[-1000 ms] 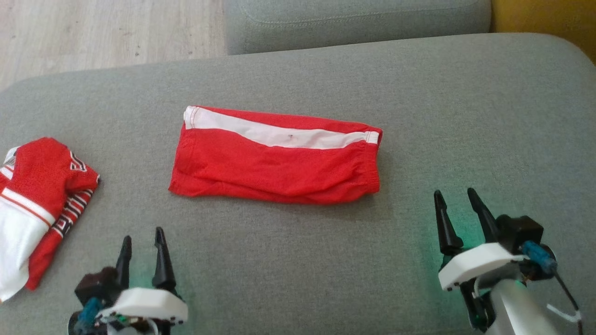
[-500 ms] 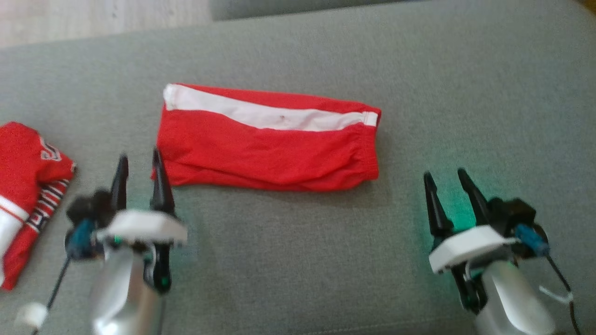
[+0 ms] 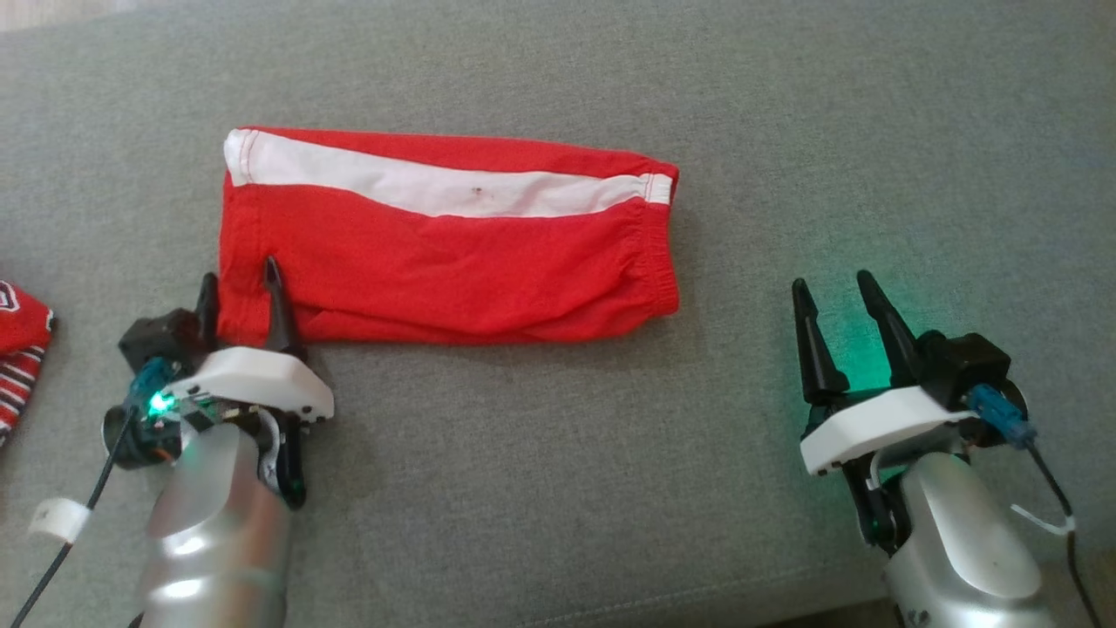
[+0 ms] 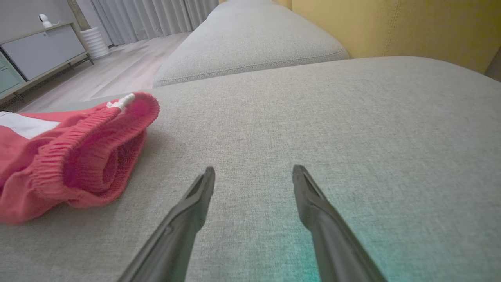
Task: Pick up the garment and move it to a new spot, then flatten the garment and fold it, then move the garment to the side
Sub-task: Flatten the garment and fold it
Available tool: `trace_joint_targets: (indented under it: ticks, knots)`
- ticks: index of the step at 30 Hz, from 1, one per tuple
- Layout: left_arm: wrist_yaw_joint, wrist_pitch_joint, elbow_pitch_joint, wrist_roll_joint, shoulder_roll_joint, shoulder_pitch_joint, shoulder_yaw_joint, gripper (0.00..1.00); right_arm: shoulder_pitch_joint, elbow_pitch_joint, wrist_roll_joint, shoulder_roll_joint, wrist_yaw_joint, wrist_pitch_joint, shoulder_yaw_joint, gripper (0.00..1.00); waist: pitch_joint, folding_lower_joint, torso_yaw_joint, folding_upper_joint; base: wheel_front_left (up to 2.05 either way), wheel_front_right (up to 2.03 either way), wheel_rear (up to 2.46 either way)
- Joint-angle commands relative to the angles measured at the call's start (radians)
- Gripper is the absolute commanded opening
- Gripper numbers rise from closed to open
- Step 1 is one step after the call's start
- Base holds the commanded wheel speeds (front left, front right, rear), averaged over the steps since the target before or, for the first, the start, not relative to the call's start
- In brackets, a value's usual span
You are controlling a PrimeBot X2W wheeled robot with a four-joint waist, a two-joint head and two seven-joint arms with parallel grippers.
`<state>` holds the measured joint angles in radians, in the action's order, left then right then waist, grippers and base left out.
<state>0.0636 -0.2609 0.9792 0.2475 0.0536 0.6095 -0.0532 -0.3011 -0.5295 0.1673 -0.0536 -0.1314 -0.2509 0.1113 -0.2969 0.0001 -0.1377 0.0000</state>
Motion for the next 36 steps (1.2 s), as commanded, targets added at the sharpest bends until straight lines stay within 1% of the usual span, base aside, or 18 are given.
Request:
trace_joint_targets:
  ticks: [1,2,4,8,13,16,17,18,21,25,28,32,36]
  knots:
    - [0.007,-0.001,0.016,-0.003,0.020,-0.002,-0.015,0.31,-0.018,0.031,0.007,0.003,0.001,-0.011,0.016,1.00,0.005,-0.0001,0.007,0.0000,0.00,0.00,0.00]
    - [0.015,-0.001,0.028,0.001,0.017,-0.002,-0.012,0.00,-0.016,0.028,0.010,0.003,0.001,-0.011,0.017,1.00,0.009,-0.0001,0.012,0.0000,0.00,0.00,0.00]
    - [0.028,-0.001,0.044,0.009,0.011,-0.005,-0.007,0.00,-0.013,0.025,0.015,0.003,0.001,-0.011,0.018,1.00,0.019,-0.0001,0.024,0.0000,0.00,0.00,0.00]
    - [0.039,-0.001,0.005,0.019,0.003,-0.036,-0.010,0.00,-0.003,0.016,0.029,0.003,0.001,-0.011,0.017,1.00,0.059,-0.0001,0.053,0.0000,0.00,0.00,0.00]
    - [0.039,-0.001,-0.061,0.050,-0.002,-0.153,-0.019,0.00,0.034,0.000,0.048,0.003,0.001,-0.011,0.002,1.00,0.134,-0.0001,0.097,0.0000,0.00,0.00,0.00]
    - [0.042,-0.001,-0.097,0.097,-0.003,-0.218,0.019,0.00,0.058,-0.007,0.055,0.003,0.001,-0.011,-0.003,1.00,0.160,-0.0001,0.122,0.0000,0.00,0.00,0.00]
    - [0.039,-0.001,-0.113,0.110,-0.003,-0.234,0.033,0.40,0.063,-0.009,0.056,0.003,0.001,-0.011,-0.002,1.00,0.166,-0.0001,0.130,0.0000,0.00,0.00,0.00]
    - [0.033,-0.001,-0.134,0.116,-0.003,-0.248,0.047,1.00,0.067,-0.010,0.059,0.003,0.001,-0.011,0.001,1.00,0.170,-0.0001,0.137,0.0000,0.00,0.00,0.00]
    - [0.010,-0.001,-0.202,0.126,-0.003,-0.280,0.079,1.00,0.058,0.005,0.080,0.003,0.001,-0.011,0.028,1.00,0.171,-0.0001,0.157,0.0000,0.00,0.00,0.00]
    - [-0.013,-0.001,-0.289,0.135,-0.003,-0.321,0.111,1.00,0.007,0.039,0.140,0.003,0.001,-0.011,0.097,1.00,0.166,-0.0001,0.180,0.0000,0.00,0.00,0.00]
    - [-0.019,-0.001,-0.334,0.144,-0.003,-0.350,0.144,1.00,-0.048,0.017,0.182,0.003,0.001,-0.011,0.142,1.00,0.159,-0.0001,0.208,0.0000,0.00,0.00,0.00]
    - [-0.021,-0.001,-0.366,0.157,-0.003,-0.371,0.203,1.00,-0.124,-0.103,0.192,0.003,0.001,-0.011,0.182,1.00,0.144,-0.0001,0.261,0.0000,0.00,0.00,0.00]
    - [-0.025,-0.001,-0.378,0.172,-0.003,-0.372,0.250,1.00,-0.175,-0.284,0.191,0.003,0.001,-0.011,0.161,1.00,0.127,-0.0001,0.316,0.0000,0.00,0.00,0.00]
